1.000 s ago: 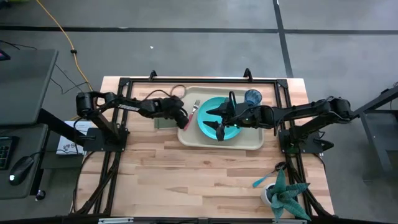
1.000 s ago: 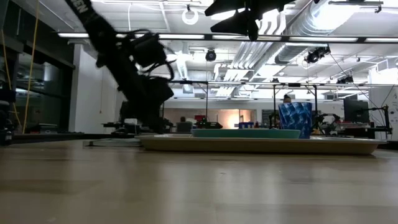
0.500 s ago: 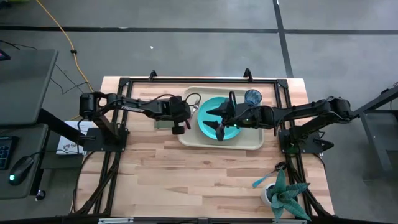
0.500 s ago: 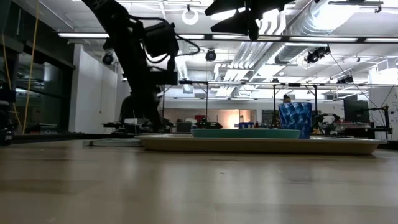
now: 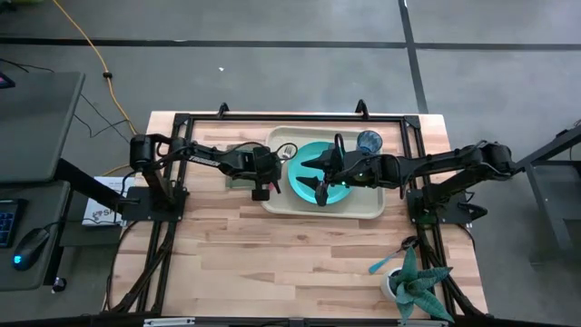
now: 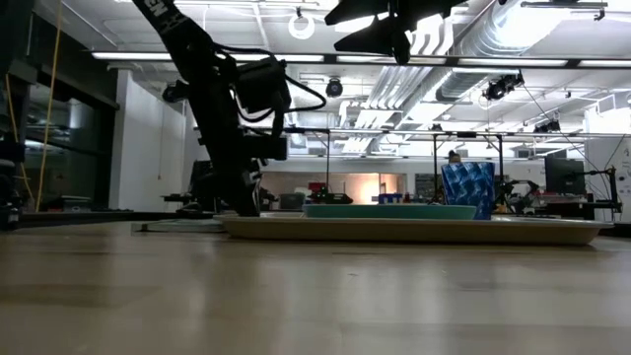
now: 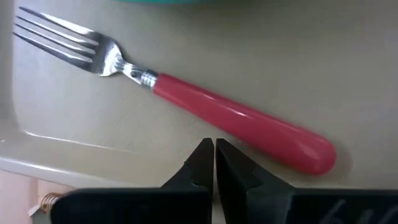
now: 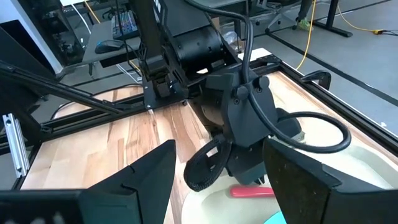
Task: Pick and place plate/cup/fork/spoon on tray
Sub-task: Put the pink fork on the gray table tray to the left of the light blue plate
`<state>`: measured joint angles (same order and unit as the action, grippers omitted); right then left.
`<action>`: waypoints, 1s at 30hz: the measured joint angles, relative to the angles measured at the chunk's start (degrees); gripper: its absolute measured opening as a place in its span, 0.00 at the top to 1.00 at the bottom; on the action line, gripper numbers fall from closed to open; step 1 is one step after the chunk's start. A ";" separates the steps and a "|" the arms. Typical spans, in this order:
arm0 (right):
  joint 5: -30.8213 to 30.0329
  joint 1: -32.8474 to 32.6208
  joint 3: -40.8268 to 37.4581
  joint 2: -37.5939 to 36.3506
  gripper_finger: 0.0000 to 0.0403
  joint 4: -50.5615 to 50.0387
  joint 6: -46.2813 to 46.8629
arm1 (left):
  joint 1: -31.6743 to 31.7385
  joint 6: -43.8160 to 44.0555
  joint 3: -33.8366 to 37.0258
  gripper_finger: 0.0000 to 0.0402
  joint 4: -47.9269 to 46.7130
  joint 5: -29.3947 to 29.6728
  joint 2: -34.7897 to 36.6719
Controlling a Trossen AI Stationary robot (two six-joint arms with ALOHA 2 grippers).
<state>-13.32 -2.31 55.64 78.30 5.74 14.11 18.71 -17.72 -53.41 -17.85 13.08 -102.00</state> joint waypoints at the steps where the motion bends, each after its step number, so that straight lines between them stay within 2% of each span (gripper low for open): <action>1: 0.01 0.00 0.00 0.00 0.42 0.00 0.00 | -0.08 -0.04 0.00 1.00 0.06 0.00 -0.26; 30: 0.00 0.00 0.00 0.00 0.42 0.07 0.00 | -7.29 0.14 -0.07 1.00 0.11 -0.81 -0.52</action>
<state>-13.32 -2.31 55.64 78.30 5.80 14.11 11.42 -17.58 -53.47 -17.74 12.27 -102.52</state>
